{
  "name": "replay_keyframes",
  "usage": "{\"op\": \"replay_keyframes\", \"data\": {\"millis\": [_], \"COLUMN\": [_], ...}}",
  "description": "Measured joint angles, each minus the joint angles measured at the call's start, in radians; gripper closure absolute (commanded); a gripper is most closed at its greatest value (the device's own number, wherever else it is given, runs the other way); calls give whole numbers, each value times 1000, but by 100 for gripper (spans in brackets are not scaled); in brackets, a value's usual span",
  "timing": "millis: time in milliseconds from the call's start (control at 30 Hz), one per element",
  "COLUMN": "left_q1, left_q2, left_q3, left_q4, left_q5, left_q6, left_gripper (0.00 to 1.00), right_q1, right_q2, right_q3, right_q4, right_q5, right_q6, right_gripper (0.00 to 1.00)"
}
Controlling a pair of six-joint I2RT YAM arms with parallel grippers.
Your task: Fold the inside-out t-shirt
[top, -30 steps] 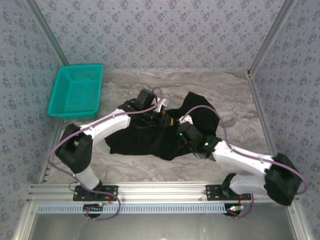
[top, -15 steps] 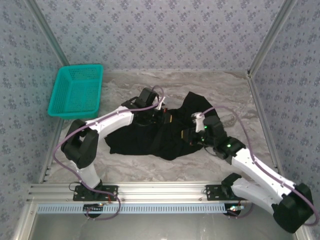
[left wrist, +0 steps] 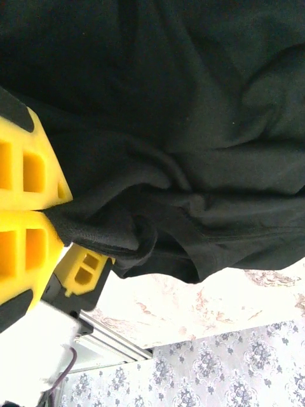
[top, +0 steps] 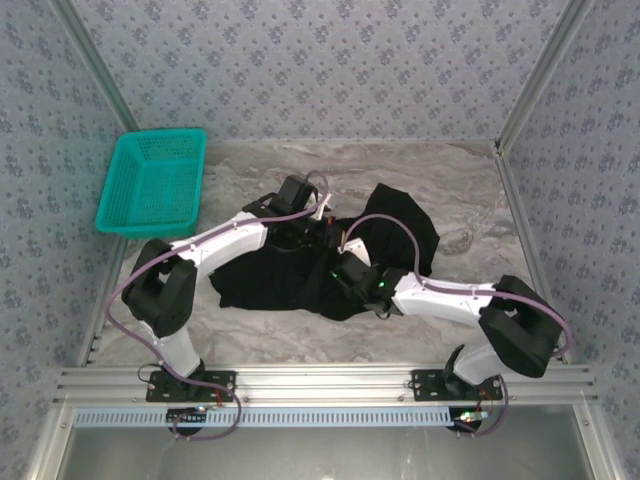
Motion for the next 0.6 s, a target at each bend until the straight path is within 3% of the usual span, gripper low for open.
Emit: {"op": "replay_keyframes", "data": {"millis": [67, 133, 233, 367, 467, 600], "left_q1": [1, 5, 10, 14, 9, -2], "left_q2": [0, -1, -6, -7, -7, -7], "left_q3": [0, 0, 0, 2, 12, 36], "left_q4": [-2, -2, -8, -18, -25, -24], "left_q5": [0, -2, -31, -98, -126, -175], "left_q6": [0, 0, 3, 19, 38, 72], "left_gripper": [100, 100, 100, 100, 100, 71], "right_q1": [-8, -19, -58, -206, -370, -531], "right_q2": [13, -5, -108, -373, -514, -545], "right_q3": [8, 11, 0, -51, -108, -200], "right_q4": [-6, -15, -36, -34, 22, 134], "right_q5": [25, 16, -95, -383, -657, -964], "right_q6": [-7, -21, -47, -79, -76, -11], "right_gripper": [77, 81, 89, 99, 100, 100]}}
